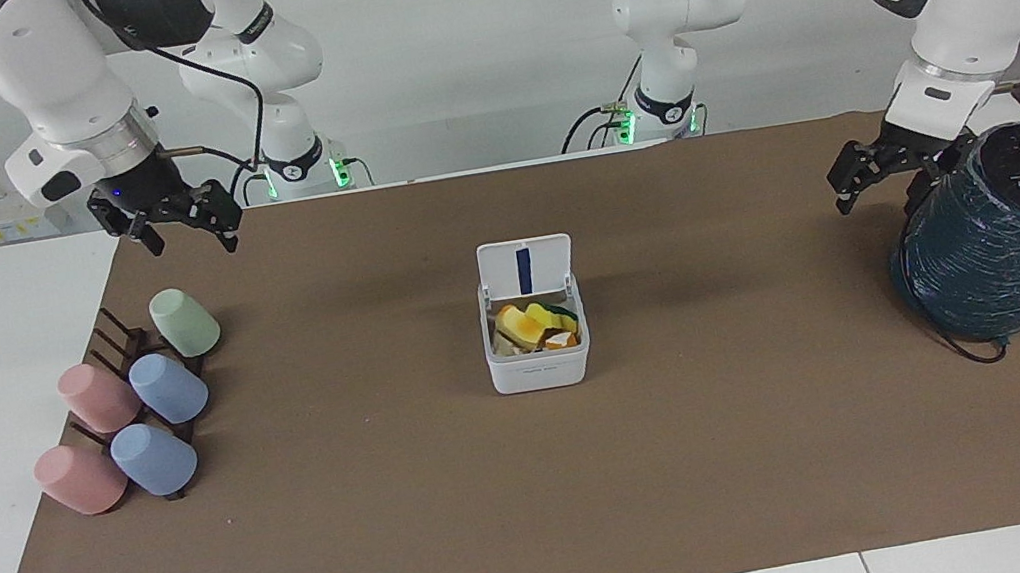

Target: Close trash can lid

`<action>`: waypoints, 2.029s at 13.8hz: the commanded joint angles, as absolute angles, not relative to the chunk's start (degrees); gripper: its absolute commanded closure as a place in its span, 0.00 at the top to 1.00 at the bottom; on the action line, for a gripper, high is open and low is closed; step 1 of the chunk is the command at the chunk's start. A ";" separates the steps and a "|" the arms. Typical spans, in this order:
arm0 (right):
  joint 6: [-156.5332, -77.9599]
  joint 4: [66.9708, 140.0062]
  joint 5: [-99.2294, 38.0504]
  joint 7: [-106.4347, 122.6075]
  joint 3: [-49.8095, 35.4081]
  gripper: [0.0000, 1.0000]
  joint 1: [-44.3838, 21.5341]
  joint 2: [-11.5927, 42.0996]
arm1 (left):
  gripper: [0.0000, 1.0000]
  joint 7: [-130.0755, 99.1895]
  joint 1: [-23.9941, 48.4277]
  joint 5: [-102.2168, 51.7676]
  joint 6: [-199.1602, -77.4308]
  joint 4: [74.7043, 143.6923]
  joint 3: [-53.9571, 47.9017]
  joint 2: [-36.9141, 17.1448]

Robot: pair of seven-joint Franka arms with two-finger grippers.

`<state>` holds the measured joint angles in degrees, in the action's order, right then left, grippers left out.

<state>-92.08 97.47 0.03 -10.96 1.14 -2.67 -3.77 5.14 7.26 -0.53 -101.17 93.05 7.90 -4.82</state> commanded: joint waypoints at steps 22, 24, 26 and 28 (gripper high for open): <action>-92.81 98.35 -0.44 -10.90 0.79 1.00 -2.90 -4.48 | 0.00 -33.57 43.59 -6.24 -107.83 109.67 6.24 3.25; -92.81 98.35 -0.44 -10.81 0.79 1.00 -2.81 -4.48 | 0.00 -33.92 44.56 -6.24 -111.34 111.52 6.24 3.17; -92.90 98.35 -0.44 -10.81 0.79 1.00 -2.81 -4.48 | 0.00 -35.94 45.17 -6.24 -116.60 114.42 6.15 3.16; -93.77 98.44 -0.44 -10.29 0.79 1.00 -2.81 -4.48 | 0.00 -37.96 46.14 -6.24 -122.23 115.14 6.15 2.12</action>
